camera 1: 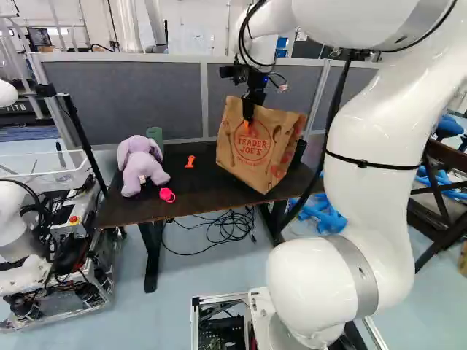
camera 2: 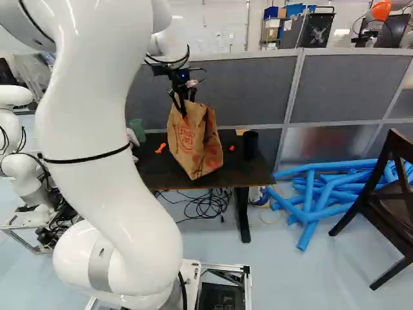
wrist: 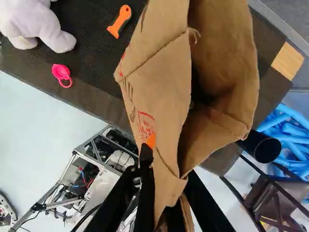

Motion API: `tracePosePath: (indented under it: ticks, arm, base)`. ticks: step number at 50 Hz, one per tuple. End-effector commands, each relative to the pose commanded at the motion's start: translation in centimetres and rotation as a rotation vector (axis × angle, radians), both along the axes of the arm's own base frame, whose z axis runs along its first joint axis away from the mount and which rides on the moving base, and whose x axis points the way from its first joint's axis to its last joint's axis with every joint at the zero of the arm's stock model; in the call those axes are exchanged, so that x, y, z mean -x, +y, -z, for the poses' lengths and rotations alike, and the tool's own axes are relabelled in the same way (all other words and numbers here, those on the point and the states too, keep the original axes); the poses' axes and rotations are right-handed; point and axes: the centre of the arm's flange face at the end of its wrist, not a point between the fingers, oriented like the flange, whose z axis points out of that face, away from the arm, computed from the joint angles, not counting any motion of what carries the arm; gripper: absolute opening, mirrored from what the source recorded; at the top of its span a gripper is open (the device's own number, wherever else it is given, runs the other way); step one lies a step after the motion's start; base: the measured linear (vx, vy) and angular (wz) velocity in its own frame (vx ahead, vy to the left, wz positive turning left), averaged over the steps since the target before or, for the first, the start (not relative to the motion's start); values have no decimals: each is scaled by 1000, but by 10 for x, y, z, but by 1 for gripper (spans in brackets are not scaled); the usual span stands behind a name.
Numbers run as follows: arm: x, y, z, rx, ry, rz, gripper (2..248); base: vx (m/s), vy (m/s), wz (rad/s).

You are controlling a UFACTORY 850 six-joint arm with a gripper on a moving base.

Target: Pick up the bag on the ground and place it on the table

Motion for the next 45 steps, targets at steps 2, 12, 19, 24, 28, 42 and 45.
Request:
tracePosePath:
  ticks: [2,12,19,24,28,42,45]
  arm:
    - [-4,2,3,0,3,-3,26]
    - [-26,11,18,1,10,-17,26]
    - [-40,18,29,1,17,-27,26]
    - [-50,23,37,1,24,-34,26]
    - [-58,26,43,2,29,-39,26]
    - [-84,40,64,3,42,-56,26]
    - [-89,42,69,3,44,-60,26]
  base:
    - [0,0,0]
    - [0,0,0]
    - [0,0,0]
    - [0,0,0]
    - [0,0,0]
    - [0,0,0]
    - [0,0,0]
